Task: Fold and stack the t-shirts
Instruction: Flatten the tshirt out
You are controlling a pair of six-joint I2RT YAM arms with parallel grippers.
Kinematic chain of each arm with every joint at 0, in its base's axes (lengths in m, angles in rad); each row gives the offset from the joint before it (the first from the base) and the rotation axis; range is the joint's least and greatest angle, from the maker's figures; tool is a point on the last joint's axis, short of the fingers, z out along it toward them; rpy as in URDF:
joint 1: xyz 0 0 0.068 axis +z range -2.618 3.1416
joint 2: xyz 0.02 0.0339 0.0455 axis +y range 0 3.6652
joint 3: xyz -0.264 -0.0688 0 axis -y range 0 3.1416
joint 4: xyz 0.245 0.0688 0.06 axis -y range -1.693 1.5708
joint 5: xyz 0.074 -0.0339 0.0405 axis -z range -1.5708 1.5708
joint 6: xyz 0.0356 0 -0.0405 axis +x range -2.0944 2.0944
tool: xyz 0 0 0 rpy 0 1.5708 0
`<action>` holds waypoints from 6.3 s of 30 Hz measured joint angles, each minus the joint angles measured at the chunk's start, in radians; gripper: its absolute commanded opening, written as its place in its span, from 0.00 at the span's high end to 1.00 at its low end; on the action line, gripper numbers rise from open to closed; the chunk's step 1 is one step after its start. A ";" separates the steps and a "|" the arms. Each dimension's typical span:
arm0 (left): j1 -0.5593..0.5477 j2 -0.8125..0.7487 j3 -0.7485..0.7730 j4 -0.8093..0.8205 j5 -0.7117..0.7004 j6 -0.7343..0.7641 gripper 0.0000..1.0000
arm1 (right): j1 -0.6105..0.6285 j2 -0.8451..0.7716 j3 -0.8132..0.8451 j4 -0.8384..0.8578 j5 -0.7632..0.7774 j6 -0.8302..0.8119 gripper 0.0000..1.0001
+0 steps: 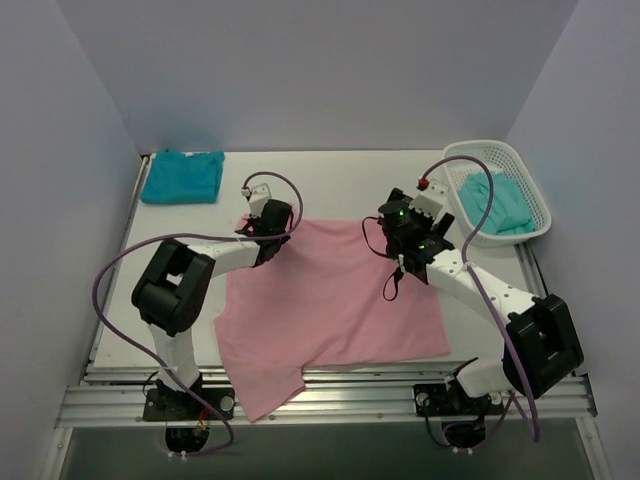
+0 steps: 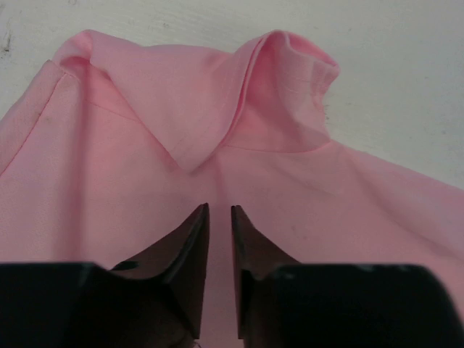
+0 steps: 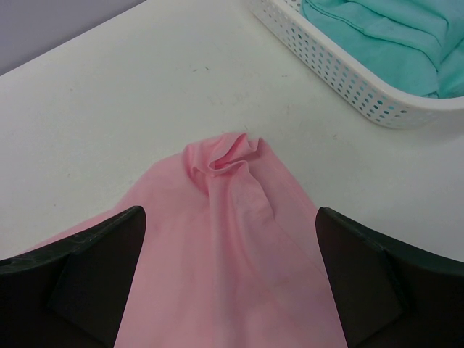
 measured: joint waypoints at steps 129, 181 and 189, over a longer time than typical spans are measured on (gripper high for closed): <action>0.347 0.521 0.823 -0.431 0.438 0.108 0.78 | -0.543 0.825 0.645 -0.033 -0.580 -0.068 1.00; 0.082 -0.189 -0.124 -0.090 0.520 0.011 0.45 | -0.268 -0.199 0.006 -0.425 -0.291 0.018 0.30; 0.091 -0.369 -0.245 0.013 0.454 0.004 0.41 | -0.230 -0.230 -0.021 -0.513 -0.252 0.159 0.32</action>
